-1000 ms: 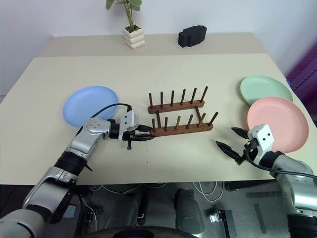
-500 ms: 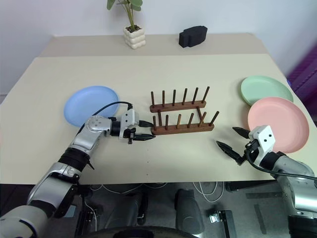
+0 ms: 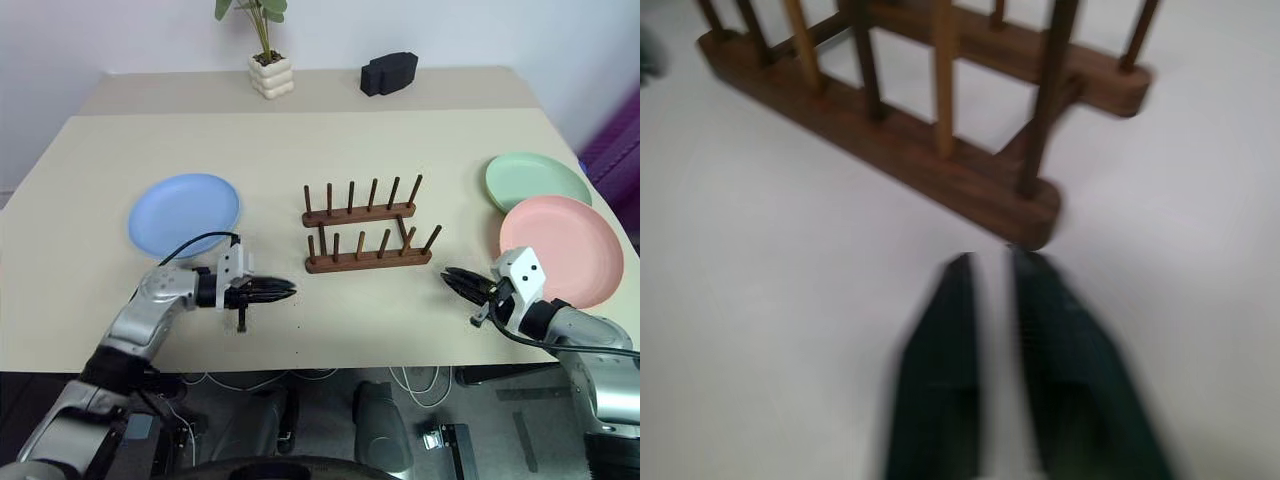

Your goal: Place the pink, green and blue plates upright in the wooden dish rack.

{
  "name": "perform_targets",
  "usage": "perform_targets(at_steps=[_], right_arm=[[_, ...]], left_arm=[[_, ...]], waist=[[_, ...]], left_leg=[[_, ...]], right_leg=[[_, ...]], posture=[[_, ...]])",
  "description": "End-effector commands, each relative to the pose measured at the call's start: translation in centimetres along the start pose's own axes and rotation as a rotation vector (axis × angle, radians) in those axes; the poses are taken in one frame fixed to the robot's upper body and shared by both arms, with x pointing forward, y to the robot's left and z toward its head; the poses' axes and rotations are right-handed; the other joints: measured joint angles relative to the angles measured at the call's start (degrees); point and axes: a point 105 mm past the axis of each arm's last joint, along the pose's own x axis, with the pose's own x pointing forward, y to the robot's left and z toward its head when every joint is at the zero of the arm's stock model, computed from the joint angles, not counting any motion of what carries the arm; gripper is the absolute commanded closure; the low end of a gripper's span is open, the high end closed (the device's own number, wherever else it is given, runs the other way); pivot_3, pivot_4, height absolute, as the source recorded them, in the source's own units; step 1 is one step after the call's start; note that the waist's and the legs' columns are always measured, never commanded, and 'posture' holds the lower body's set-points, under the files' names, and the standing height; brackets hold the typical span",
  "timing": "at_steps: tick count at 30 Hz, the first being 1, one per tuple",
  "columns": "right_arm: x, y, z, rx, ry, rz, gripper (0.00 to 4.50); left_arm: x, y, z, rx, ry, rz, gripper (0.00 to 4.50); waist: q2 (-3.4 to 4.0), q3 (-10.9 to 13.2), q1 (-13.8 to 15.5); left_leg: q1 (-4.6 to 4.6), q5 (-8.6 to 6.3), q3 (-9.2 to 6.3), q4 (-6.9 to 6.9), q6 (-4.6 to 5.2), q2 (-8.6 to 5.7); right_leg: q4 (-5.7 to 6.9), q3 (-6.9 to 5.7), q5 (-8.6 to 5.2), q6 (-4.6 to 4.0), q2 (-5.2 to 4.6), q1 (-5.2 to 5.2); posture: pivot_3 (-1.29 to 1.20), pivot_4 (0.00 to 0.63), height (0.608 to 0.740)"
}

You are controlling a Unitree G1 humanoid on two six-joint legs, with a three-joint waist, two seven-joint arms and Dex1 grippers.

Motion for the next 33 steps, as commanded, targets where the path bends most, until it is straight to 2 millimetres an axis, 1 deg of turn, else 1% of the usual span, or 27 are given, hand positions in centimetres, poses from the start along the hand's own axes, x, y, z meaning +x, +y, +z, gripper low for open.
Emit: perform_targets(at_steps=[1, 3, 5, 9, 12, 16, 22, 28, 33], right_arm=[[1.4, 0.9, 0.3, -0.050, 0.015, 0.025, 4.49], [2.4, 1.3, 0.1, -0.045, 0.018, 0.024, 4.49], [3.0, 1.6, -0.1, -0.048, 0.027, 0.030, 4.49], [4.5, 1.6, -0.5, -0.065, 0.050, 0.019, 4.49], [5.4, 1.2, -0.3, -0.082, 0.049, -0.002, 4.49], [6.8, 0.2, -0.5, -0.122, 0.055, -0.040, 4.49], [8.2, -0.6, 0.2, -0.160, 0.026, -0.075, 4.49], [9.2, -0.8, 0.8, -0.185, 0.002, -0.089, 4.49], [9.5, -0.9, 1.0, -0.198, -0.008, -0.090, 4.49]], left_arm=[[0.9, -0.8, 0.9, -0.003, -0.022, 0.015, 4.49], [1.7, -1.3, 1.1, -0.023, -0.040, 0.026, 4.49], [2.2, -1.4, 1.2, -0.037, -0.042, 0.042, 4.49], [3.2, -0.2, 1.5, -0.053, -0.058, 0.133, 4.49], [3.6, 0.9, 1.5, -0.021, -0.047, 0.209, 4.49], [3.9, 2.4, 1.4, -0.013, -0.046, 0.287, 4.49], [4.3, 3.5, 1.3, -0.015, -0.052, 0.341, 4.49], [4.3, 4.3, 1.0, -0.008, -0.048, 0.386, 4.49], [4.0, 5.3, 1.0, 0.000, -0.046, 0.432, 4.49]], waist=[[0.00, 0.0, 0.1], [0.00, 0.0, 0.0], [0.00, 0.0, 0.1], [0.00, 0.0, 0.1], [0.00, 0.0, 0.0], [-0.01, 0.0, -0.1], [0.00, 0.0, -0.1], [0.00, 0.0, -0.1], [0.00, 0.0, -0.1]], left_leg=[[0.00, 0.00, 0.00, 0.03, 0.00, -0.01], [0.01, 0.00, 0.01, 0.06, 0.00, -0.01], [0.01, 0.00, 0.01, 0.07, 0.00, -0.01], [0.01, 0.00, 0.00, 0.06, 0.00, -0.02], [0.01, 0.00, 0.01, 0.10, 0.00, -0.03], [0.05, 0.00, 0.02, 0.09, 0.00, -0.03], [0.29, 0.00, 0.01, 0.10, 0.00, -0.04], [0.37, 0.00, 0.01, 0.10, 0.00, -0.04], [0.40, 0.00, 0.01, 0.10, 0.00, -0.04]], right_leg=[[0.00, 0.00, 0.00, -0.01, -0.01, 0.02], [0.00, 0.01, -0.01, -0.02, -0.01, 0.04], [-0.01, 0.00, -0.01, -0.02, -0.01, 0.04], [0.00, 0.00, -0.01, -0.01, 0.00, 0.04], [0.00, 0.00, 0.00, 0.00, 0.01, 0.05], [0.01, 0.00, 0.01, 0.01, 0.02, 0.08], [0.00, -0.01, 0.01, 0.01, 0.02, 0.33], [0.00, -0.01, 0.01, 0.01, 0.02, 0.40], [0.01, -0.01, 0.03, 0.05, 0.02, 0.42]], posture=[[0.00, 0.150, 0.730], [0.00, 0.150, 0.730], [0.00, 0.150, 0.730], [0.00, 0.150, 0.730], [0.00, 0.150, 0.730], [0.00, 0.150, 0.730], [0.00, 0.150, 0.730], [0.00, 0.150, 0.730], [0.00, 0.150, 0.730]])
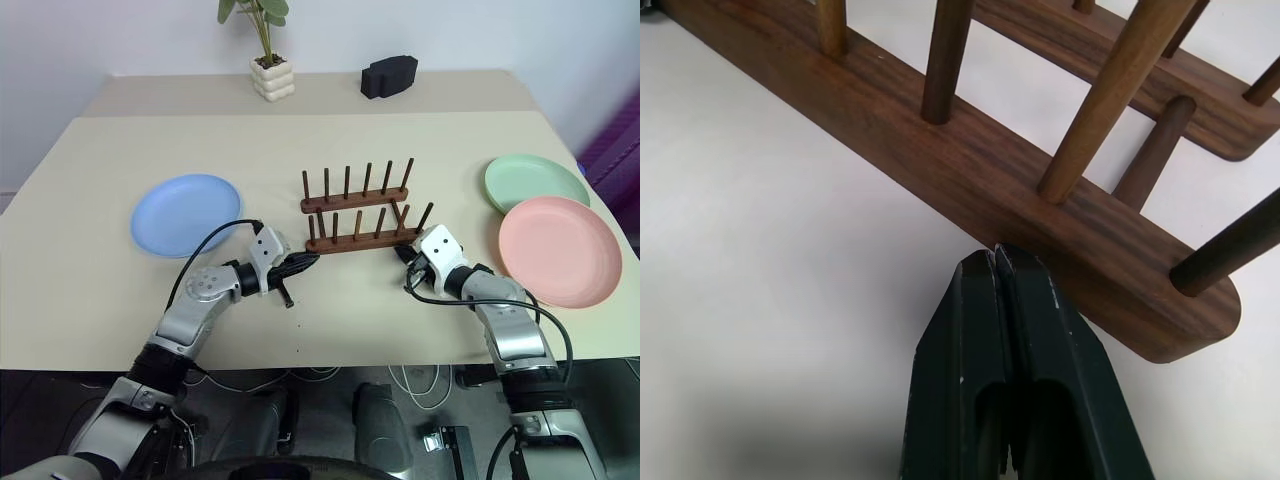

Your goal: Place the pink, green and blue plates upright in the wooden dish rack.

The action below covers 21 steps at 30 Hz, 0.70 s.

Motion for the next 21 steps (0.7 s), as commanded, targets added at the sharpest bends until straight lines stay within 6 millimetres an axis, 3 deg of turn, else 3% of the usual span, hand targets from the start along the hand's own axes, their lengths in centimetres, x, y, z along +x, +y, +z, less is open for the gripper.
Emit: perform_targets(at_steps=[1, 16, 20, 21], right_arm=[[0.3, -0.1, 0.5, -0.020, -0.019, -0.005, 4.49], [-0.5, -0.1, 1.2, -0.031, -0.037, 0.011, 4.49], [-3.2, -0.6, 2.9, -0.027, -0.056, 0.046, 4.49], [-4.1, -1.1, 3.1, -0.029, -0.045, 0.043, 4.25]], left_arm=[[-0.2, 1.5, -0.4, 0.005, 0.019, 0.069, 4.49], [-0.6, 1.9, -0.7, 0.016, 0.019, 0.090, 4.49], [-3.4, 0.6, -1.5, 0.002, 0.056, 0.004, 4.49], [-4.6, 0.2, -1.9, -0.007, 0.068, -0.020, 4.50]], waist=[[0.00, 0.0, 0.0], [0.00, 0.0, 0.0], [0.02, 0.0, -0.4], [0.05, 0.0, -0.5]], left_leg=[[0.00, 0.00, 0.00, 0.00, 0.00, 0.00], [0.02, 0.00, 0.00, -0.01, 0.00, 0.00], [0.00, 0.00, 0.00, -0.21, 0.00, 0.01], [-0.01, 0.00, 0.01, -0.26, 0.00, 0.03]], right_leg=[[0.00, 0.00, 0.00, 0.00, 0.00, 0.00], [0.00, 0.00, 0.02, 0.04, 0.00, 0.01], [-0.02, 0.01, 0.01, 0.08, 0.00, -0.09], [-0.01, 0.02, 0.00, 0.09, 0.00, -0.14]], posture=[[0.00, 0.150, 0.730], [0.00, 0.150, 0.730], [0.00, 0.150, 0.730], [0.00, 0.150, 0.730]])
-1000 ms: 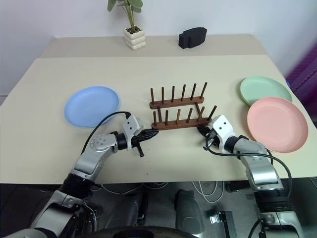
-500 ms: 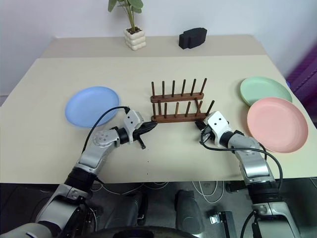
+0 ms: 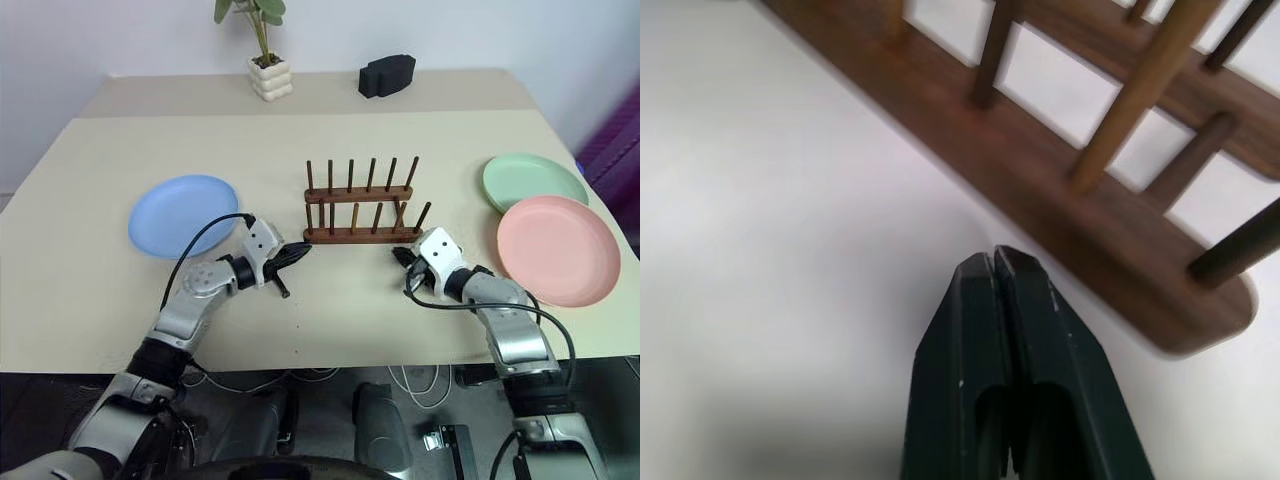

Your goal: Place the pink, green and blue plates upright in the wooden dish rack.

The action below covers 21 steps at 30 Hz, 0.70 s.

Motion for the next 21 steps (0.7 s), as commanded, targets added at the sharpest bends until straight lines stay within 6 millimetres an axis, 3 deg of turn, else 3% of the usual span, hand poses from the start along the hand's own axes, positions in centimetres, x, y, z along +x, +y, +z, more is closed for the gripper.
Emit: perform_targets(at_steps=[1, 2, 9, 15, 18, 21], right_arm=[[-3.2, -2.0, 2.8, -0.030, -0.041, -0.025, 3.96], [-4.1, -2.5, 3.1, -0.032, -0.032, -0.038, 3.70], [-7.7, -6.6, 3.1, -0.066, 0.044, -0.211, 0.13], [-8.8, -7.5, 0.5, -0.013, 0.147, -0.272, 0.13], [-9.0, -8.1, -0.6, -0.007, 0.197, -0.315, 0.13], [-9.0, -8.3, -1.5, -0.010, 0.249, -0.341, 0.13]], left_arm=[[-3.8, -1.0, -1.7, -0.045, 0.059, -0.069, 4.50], [-5.0, -1.3, -1.9, -0.061, 0.068, -0.087, 4.50], [-11.4, -1.2, -3.0, -0.120, 0.142, -0.061, 4.50], [-16.0, 0.5, -4.5, -0.147, 0.213, 0.087, 4.50], [-17.4, 1.8, -3.6, -0.142, 0.176, 0.156, 4.50], [-17.3, 2.3, -1.6, -0.117, 0.111, 0.153, 4.50]], waist=[[0.06, 0.0, -0.1], [0.07, 0.0, -0.1], [0.07, 0.0, 0.2], [0.09, 0.0, 0.1], [0.10, 0.0, 0.1], [0.10, 0.0, 0.3]], left_leg=[[-0.01, 0.00, 0.00, -0.06, 0.00, 0.01], [0.00, -0.01, 0.00, -0.09, 0.01, 0.04], [0.08, -0.03, 0.01, -0.05, 0.01, 0.10], [-0.03, -0.04, 0.03, -0.09, 0.02, 0.11], [-0.03, -0.04, 0.04, -0.08, 0.02, 0.13], [-0.14, -0.04, 0.04, -0.05, 0.02, 0.13]], right_leg=[[-0.02, 0.00, -0.01, -0.02, 0.00, -0.03], [-0.02, 0.00, -0.04, -0.06, 0.01, -0.04], [-0.04, -0.01, -0.36, -0.20, -0.01, 0.05], [-0.11, -0.01, -0.32, -0.31, -0.05, -0.05], [-0.09, -0.01, -0.37, -0.24, -0.04, -0.08], [-0.09, -0.03, -0.37, -0.24, -0.04, -0.15]], posture=[[0.00, 0.150, 0.730], [0.00, 0.150, 0.730], [0.00, 0.150, 0.730], [0.00, 0.150, 0.730], [0.00, 0.150, 0.730], [0.00, 0.150, 0.730]])
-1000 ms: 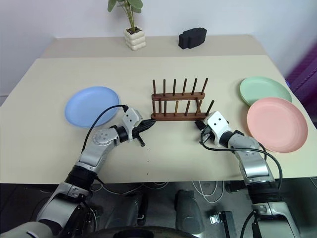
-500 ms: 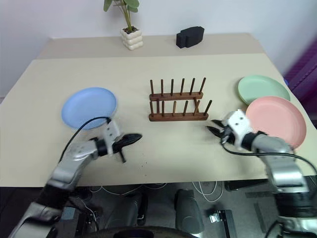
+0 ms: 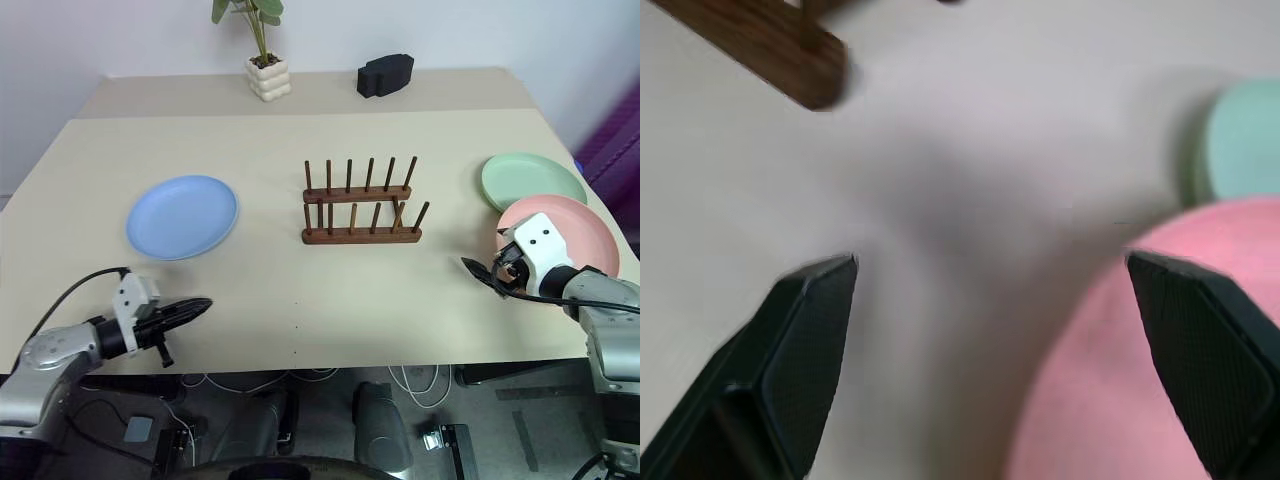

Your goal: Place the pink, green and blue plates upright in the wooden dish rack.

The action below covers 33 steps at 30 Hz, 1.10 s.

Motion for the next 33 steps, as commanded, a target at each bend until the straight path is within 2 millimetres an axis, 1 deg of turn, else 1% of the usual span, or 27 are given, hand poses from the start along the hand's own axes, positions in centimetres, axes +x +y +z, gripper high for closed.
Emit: perform_targets(at_steps=[1, 3, 8, 10, 13, 15, 16, 17, 18, 19, 23, 28, 33], right_arm=[[0.0, -0.9, -0.1, -0.038, 0.037, -0.052, 0.13], [0.0, -1.0, -0.3, -0.039, 0.047, -0.059, 0.13], [-0.1, -1.3, -0.6, -0.035, 0.068, -0.083, 0.13], [-0.2, -1.6, -0.9, -0.030, 0.082, -0.106, 0.13], [-0.5, -1.8, -1.0, -0.028, 0.089, -0.129, 0.13], [-0.6, -1.9, -1.0, -0.030, 0.093, -0.140, 0.62], [-0.7, -1.8, -1.0, -0.031, 0.093, -0.145, 0.93], [-0.7, -1.8, -0.9, -0.030, 0.092, -0.147, 1.32], [-0.7, -1.6, -0.9, -0.030, 0.092, -0.146, 1.89], [-0.8, -1.5, -0.9, -0.031, 0.092, -0.146, 2.35], [-1.1, -1.2, -0.7, -0.032, 0.089, -0.148, 4.45], [-1.9, -1.4, 0.2, -0.068, 0.080, -0.165, 4.45], [-3.6, -2.2, 3.9, -0.193, 0.026, -0.194, 4.45]], left_arm=[[-0.4, 0.4, 3.1, 0.049, -0.087, -0.003, 4.50], [0.1, -0.4, 4.4, 0.077, -0.121, -0.052, 4.50], [1.9, -2.7, 7.6, 0.135, -0.201, -0.185, 4.50], [2.6, -3.7, 8.7, 0.159, -0.225, -0.241, 4.50], [3.3, -5.1, 9.7, 0.194, -0.241, -0.321, 4.50], [3.9, -5.9, 10.2, 0.211, -0.250, -0.361, 4.50], [4.1, -6.2, 10.3, 0.216, -0.254, -0.376, 4.50], [4.4, -6.4, 10.4, 0.217, -0.256, -0.386, 4.50], [4.6, -6.5, 10.3, 0.218, -0.254, -0.391, 4.50], [4.8, -6.6, 10.2, 0.216, -0.250, -0.395, 4.50], [5.4, -6.8, 10.0, 0.213, -0.247, -0.398, 4.50], [6.2, -7.0, 10.4, 0.202, -0.274, -0.393, 4.50], [7.0, -6.9, 10.7, 0.196, -0.291, -0.382, 4.50]], waist=[[-0.02, 0.0, 0.1], [-0.01, 0.0, 0.3], [-0.03, 0.0, 0.2], [-0.03, 0.0, 0.2], [-0.03, 0.0, 0.0], [-0.03, 0.0, 0.1], [-0.03, 0.0, 0.1], [-0.03, 0.0, 0.1], [-0.03, 0.0, 0.1], [-0.03, 0.0, 0.1], [-0.04, 0.0, 0.0], [-0.06, 0.0, 0.2], [-0.04, 0.0, 0.1]], left_leg=[[-0.12, 0.00, 0.01, 0.03, 0.00, 0.00], [-0.29, 0.00, 0.03, 0.08, 0.00, -0.05], [-0.33, 0.00, 0.07, 0.08, 0.00, -0.08], [-0.32, 0.00, 0.08, 0.07, 0.00, -0.08], [-0.31, 0.01, 0.09, 0.07, 0.00, -0.07], [-0.31, 0.01, 0.09, 0.06, 0.00, -0.06], [-0.31, 0.01, 0.09, 0.07, 0.01, -0.06], [-0.31, 0.01, 0.09, 0.07, 0.01, -0.06], [-0.31, 0.01, 0.10, 0.07, 0.01, -0.06], [-0.31, 0.01, 0.10, 0.08, 0.01, -0.06], [-0.30, 0.01, 0.10, 0.07, 0.01, -0.06], [-0.30, 0.01, 0.08, 0.10, 0.01, -0.06], [-0.30, 0.01, 0.09, 0.12, 0.01, -0.07]], right_leg=[[0.00, 0.00, 0.01, -0.01, 0.00, -0.09], [0.00, -0.03, 0.13, -0.18, -0.05, -0.22], [0.00, -0.02, 0.15, -0.18, -0.07, -0.25], [0.01, -0.02, 0.15, -0.18, -0.06, -0.25], [0.02, -0.02, 0.15, -0.18, -0.02, -0.25], [0.03, -0.01, 0.15, -0.18, 0.00, -0.25], [0.03, -0.02, 0.15, -0.18, 0.00, -0.25], [0.03, -0.02, 0.15, -0.18, 0.00, -0.25], [0.04, -0.01, 0.15, -0.18, 0.00, -0.25], [0.04, -0.01, 0.15, -0.18, 0.01, -0.25], [0.04, -0.01, 0.14, -0.17, 0.02, -0.25], [0.04, -0.01, 0.13, -0.16, 0.03, -0.20], [0.05, -0.01, 0.13, -0.15, 0.02, -0.20]], posture=[[0.00, 0.150, 0.730], [0.00, 0.150, 0.730], [0.00, 0.150, 0.730], [0.00, 0.150, 0.730], [0.00, 0.150, 0.730], [0.00, 0.150, 0.730], [0.00, 0.150, 0.730], [0.00, 0.150, 0.730], [0.00, 0.150, 0.730], [0.00, 0.150, 0.730], [0.00, 0.150, 0.730], [0.00, 0.150, 0.730], [0.00, 0.150, 0.730]])
